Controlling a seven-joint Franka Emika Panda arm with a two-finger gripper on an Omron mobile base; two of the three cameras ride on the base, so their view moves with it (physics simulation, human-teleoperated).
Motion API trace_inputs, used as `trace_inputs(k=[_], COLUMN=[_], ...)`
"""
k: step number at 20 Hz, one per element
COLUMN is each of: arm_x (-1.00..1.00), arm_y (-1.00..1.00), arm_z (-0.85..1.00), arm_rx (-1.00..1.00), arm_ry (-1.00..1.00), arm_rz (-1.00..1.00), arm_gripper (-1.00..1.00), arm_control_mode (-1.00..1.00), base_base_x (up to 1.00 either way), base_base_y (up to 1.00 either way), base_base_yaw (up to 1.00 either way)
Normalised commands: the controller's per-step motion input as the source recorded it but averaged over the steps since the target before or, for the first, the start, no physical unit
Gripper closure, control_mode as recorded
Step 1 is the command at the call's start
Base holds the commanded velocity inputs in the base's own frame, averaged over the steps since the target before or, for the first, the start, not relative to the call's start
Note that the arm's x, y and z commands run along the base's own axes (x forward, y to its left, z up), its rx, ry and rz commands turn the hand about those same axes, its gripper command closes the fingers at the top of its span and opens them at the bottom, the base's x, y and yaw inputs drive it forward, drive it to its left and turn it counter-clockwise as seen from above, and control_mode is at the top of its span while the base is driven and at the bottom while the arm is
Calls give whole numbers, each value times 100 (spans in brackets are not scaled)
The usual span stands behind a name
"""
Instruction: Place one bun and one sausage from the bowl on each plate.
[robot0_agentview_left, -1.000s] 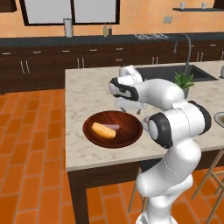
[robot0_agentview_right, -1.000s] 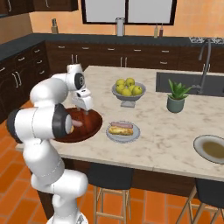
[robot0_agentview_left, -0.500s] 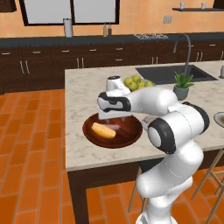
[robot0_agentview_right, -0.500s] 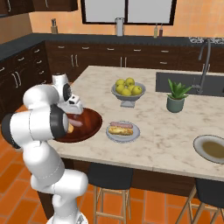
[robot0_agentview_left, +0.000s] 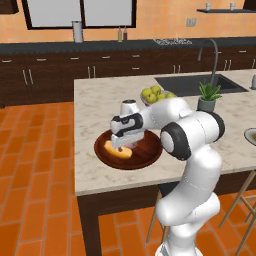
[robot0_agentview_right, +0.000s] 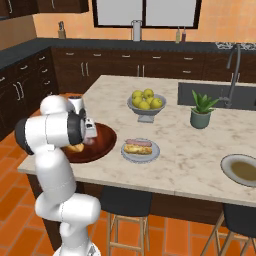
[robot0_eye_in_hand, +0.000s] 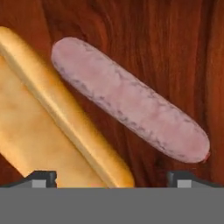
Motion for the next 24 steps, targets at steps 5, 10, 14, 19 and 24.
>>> trace_inputs(k=[5,10,14,19,24], arm_x=[-4,-19,10,-1,4], arm_y=[13,18,3,4,-28], arm_z=[-9,33,-25,-20,-10], arm_rx=[0,-1,-4,-1,0], arm_ry=[15,-1,0,2,0], arm_rz=[11,11,2,3,1], arm_gripper=[-100,-100,-100,-100,-100], arm_control_mode=[-100,-100,-100,-100,-100], base_base_x=[0,0,0,0,0], base_base_y=[0,0,0,0,0], base_base_yaw=[0,0,0,0,0])
